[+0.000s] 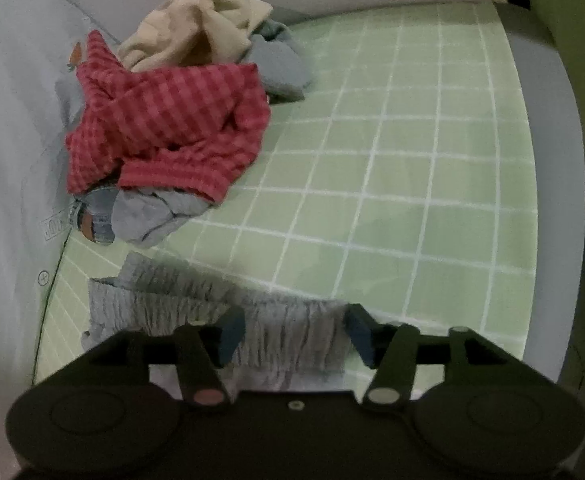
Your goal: Fold clothes
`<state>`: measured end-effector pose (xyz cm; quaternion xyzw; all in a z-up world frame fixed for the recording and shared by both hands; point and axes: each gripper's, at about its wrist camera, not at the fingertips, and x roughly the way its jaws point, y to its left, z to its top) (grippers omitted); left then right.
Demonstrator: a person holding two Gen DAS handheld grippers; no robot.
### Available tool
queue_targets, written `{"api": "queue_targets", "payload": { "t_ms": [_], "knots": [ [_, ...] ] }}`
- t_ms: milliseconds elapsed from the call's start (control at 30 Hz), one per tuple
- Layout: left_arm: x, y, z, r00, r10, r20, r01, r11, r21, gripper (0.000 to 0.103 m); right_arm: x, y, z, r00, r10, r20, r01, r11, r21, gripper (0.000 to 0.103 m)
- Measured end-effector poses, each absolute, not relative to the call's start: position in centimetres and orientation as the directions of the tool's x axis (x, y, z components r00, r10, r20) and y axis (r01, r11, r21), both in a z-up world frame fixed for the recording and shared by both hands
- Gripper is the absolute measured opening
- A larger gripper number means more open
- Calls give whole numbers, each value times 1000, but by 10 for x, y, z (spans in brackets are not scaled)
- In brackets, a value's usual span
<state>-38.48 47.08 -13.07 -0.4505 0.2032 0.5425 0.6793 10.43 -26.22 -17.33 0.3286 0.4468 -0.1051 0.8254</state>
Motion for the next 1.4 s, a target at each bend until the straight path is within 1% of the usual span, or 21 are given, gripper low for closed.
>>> {"api": "queue_targets", "payload": {
  "t_ms": [100,167,267,333,367,400,433,467,500,533,567,600,800,1033,1133,1267,1300,1333,1367,1400],
  "knots": [
    [-375,477,-136,334,554,-763,-918,6,-398,56,101,-260,-180,569,128,-812,476,754,453,62],
    [-369,483,-138,344,554,-758,-916,19,-401,57,101,-258,-181,572,128,-810,471,758,452,63],
    [-360,493,-141,367,552,-748,-908,40,-416,56,101,-255,-181,575,135,-807,445,776,447,62],
    [-354,498,-144,357,551,-754,-915,43,-402,53,103,-251,-182,568,129,-813,420,804,421,57],
    [-351,500,-146,339,549,-764,-922,34,-385,35,105,-249,-182,562,116,-819,408,822,397,47],
    [-349,502,-149,324,543,-775,-928,23,-371,6,105,-247,-182,557,103,-824,399,837,374,37],
    [-349,504,-152,307,535,-787,-933,4,-361,2,105,-246,-182,556,92,-826,386,852,355,32],
    [-351,503,-155,293,536,-792,-934,-17,-357,1,105,-245,-182,556,86,-827,369,866,338,24],
    [-353,503,-157,286,542,-791,-933,-32,-359,1,105,-245,-182,556,82,-827,350,880,322,18],
    [-357,501,-157,281,545,-790,-932,-42,-361,1,106,-245,-182,554,84,-828,325,894,309,16],
    [-362,499,-155,274,550,-789,-933,-48,-358,1,106,-245,-181,552,86,-829,304,905,296,9],
    [-367,496,-153,263,559,-787,-937,-49,-347,1,107,-245,-179,551,83,-830,294,912,286,8],
    [-409,487,-148,204,567,-798,-953,-71,-294,1,113,-252,-175,540,41,-841,274,936,222,7],
    [-425,479,-140,224,578,-784,-946,-63,-317,1,129,-250,-171,556,-40,-830,251,960,122,7],
    [-427,478,-134,225,595,-772,-944,-61,-323,1,127,-248,-161,588,-53,-807,240,965,111,7],
    [-414,481,-145,165,549,-819,-971,-54,-232,2,132,-242,-173,547,-79,-833,228,972,58,8],
    [-411,480,-146,152,542,-827,-976,-50,-212,6,132,-239,-174,543,-87,-835,221,974,42,9],
    [-408,477,-144,142,545,-826,-979,-45,-198,7,132,-236,-175,540,-94,-836,211,977,27,12],
    [-406,475,-142,132,549,-825,-982,-41,-184,15,131,-232,-172,545,-99,-833,191,981,9,15],
    [-405,473,-139,123,554,-823,-984,-38,-172,27,129,-228,-170,555,-110,-824,175,985,-13,26]
  ]
}}
